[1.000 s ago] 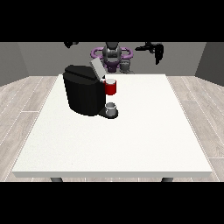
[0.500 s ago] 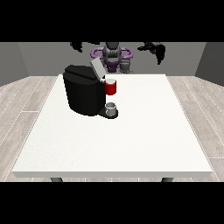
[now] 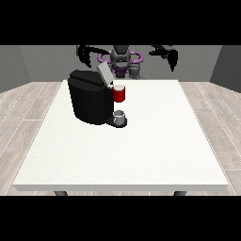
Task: Insert the coffee pod into the coffee machine and close the lid
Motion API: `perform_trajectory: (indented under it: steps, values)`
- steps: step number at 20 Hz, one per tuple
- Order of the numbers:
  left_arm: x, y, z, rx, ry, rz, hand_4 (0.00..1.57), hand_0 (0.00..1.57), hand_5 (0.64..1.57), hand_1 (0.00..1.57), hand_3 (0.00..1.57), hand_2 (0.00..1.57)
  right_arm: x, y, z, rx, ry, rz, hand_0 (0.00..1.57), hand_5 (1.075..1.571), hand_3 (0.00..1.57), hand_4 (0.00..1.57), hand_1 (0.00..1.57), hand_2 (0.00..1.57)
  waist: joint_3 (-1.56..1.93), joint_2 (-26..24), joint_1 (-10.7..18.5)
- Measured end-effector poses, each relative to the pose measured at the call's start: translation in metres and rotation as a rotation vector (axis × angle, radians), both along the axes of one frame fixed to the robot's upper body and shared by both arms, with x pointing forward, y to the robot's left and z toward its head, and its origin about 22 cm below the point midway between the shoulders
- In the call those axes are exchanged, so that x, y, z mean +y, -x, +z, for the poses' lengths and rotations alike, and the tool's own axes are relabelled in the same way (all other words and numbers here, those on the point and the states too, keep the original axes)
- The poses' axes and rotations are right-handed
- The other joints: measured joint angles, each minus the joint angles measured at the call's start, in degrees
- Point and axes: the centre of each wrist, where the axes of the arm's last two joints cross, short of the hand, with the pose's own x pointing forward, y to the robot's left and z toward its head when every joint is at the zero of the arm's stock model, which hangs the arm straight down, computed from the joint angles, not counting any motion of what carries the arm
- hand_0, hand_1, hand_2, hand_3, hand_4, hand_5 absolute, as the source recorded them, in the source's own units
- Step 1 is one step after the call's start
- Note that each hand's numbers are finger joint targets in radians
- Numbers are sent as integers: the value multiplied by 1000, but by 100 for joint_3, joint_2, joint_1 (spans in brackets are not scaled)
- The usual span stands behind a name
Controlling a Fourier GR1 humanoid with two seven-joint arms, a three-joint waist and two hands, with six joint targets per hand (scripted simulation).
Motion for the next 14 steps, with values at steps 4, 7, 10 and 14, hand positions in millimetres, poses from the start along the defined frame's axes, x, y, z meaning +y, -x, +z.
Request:
perform_trajectory:
  steps: [4, 7, 10, 14]
  values:
    - [1, 7, 6, -20, -13, 20, 0, 0, 1571, 0, 0, 0, 2, -12, 5, -11, -5, 18, 0, 1571, 0, 0, 0, 0, -1, 242, -79]
    - [9, 11, 9, -30, -21, 33, 0, 0, 1571, 0, 0, 0, 8, -16, 3, -8, -2, 33, 0, 1571, 0, 0, 0, 0, -1, 370, -150]
    - [9, 14, 14, -43, -25, 47, 0, 0, 1571, 0, 0, 0, 18, -22, 4, -9, 10, 46, 0, 1571, 0, 0, 0, 0, -1, 434, -210]
    - [19, 19, 17, -59, -21, 60, 0, 0, 1571, 0, 0, 0, 18, -30, 11, -22, 31, 65, 0, 1571, 0, 0, 0, 0, -4, 533, -211]
